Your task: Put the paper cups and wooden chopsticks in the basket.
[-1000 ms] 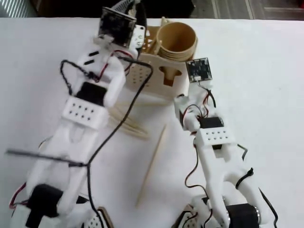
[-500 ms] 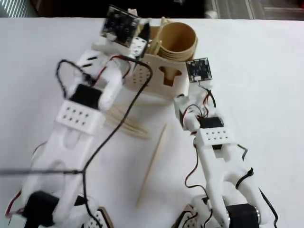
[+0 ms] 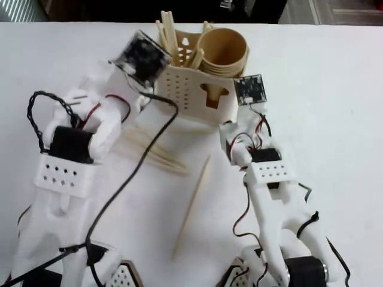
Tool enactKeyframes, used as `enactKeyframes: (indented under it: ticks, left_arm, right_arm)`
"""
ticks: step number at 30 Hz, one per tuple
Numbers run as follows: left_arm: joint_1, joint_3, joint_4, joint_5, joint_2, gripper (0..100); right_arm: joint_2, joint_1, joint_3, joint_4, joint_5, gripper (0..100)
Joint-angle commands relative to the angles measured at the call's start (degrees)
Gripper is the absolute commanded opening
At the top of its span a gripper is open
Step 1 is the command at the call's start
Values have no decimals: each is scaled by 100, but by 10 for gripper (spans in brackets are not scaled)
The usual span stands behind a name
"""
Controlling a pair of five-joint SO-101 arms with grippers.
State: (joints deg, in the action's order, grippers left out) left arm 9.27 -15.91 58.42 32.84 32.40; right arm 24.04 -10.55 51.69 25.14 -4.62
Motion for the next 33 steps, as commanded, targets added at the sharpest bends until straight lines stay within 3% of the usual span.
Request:
enactKeyframes:
  ticks: [1,5,9,13,17,23,28,33]
  left_arm:
    - [-75,220,756,888,180,142]
    - [-75,35,1714,2057,163,143]
    - [-233,-677,1890,2831,163,146]
    - [-673,-1574,1213,3077,163,222]
    - [-1051,-2470,167,3218,154,238]
    - [-989,-3490,-862,3490,145,235]
    - [-804,-3622,-1231,3490,-189,234]
    - [-681,-2637,-976,3490,-1675,236]
  right_arm:
    - [207,13,-18,-127,-26,144]
    - [207,13,-18,-127,-26,144]
    - [207,13,-18,-127,-26,144]
    - [207,13,-18,-127,-26,144]
    - [207,13,-18,-127,-26,144]
    - [207,13,-9,-127,-26,144]
    - [207,13,-9,-127,-26,144]
    - [207,13,-9,-127,-26,144]
